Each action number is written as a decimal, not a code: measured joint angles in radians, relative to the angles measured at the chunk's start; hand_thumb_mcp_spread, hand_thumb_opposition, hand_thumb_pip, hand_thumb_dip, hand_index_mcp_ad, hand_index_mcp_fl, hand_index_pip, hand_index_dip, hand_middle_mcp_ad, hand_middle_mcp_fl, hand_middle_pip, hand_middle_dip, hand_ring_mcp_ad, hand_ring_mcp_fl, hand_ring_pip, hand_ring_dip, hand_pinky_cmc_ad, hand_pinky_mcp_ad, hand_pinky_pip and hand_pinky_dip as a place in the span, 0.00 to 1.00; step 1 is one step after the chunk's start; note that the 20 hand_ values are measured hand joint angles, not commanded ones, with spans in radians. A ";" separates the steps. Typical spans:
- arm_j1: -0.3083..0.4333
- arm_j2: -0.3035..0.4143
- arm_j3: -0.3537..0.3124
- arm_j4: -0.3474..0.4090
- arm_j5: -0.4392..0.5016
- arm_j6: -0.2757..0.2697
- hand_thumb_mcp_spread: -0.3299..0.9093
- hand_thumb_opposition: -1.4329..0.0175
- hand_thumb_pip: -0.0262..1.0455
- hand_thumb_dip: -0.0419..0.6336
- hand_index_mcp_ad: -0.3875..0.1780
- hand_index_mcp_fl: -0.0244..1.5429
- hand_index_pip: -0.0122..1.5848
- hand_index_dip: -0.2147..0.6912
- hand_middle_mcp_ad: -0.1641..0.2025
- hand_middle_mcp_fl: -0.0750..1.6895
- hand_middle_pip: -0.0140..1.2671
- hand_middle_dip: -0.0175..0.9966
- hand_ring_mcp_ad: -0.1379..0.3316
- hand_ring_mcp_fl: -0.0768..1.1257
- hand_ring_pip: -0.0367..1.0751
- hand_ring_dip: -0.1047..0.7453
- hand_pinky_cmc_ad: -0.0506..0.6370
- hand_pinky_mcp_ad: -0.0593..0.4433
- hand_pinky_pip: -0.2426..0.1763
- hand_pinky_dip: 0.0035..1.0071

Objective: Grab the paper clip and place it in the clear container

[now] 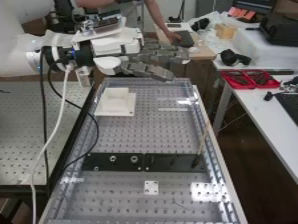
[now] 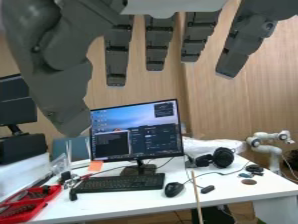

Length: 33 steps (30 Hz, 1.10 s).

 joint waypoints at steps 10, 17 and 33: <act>0.004 -0.003 0.008 -0.012 -0.001 0.000 0.52 0.47 0.63 0.42 0.32 0.15 0.28 0.27 0.46 0.09 0.11 0.19 0.50 0.06 0.11 0.24 0.61 0.65 0.40 0.37; 0.002 -0.002 0.007 -0.008 -0.001 -0.003 0.52 0.47 0.63 0.42 0.32 0.15 0.28 0.27 0.46 0.09 0.11 0.19 0.50 0.06 0.11 0.24 0.61 0.67 0.40 0.37; 0.005 0.006 -0.003 -0.004 0.007 0.000 0.52 0.47 0.63 0.42 0.32 0.15 0.28 0.27 0.46 0.09 0.11 0.19 0.50 0.06 0.12 0.24 0.61 0.67 0.40 0.37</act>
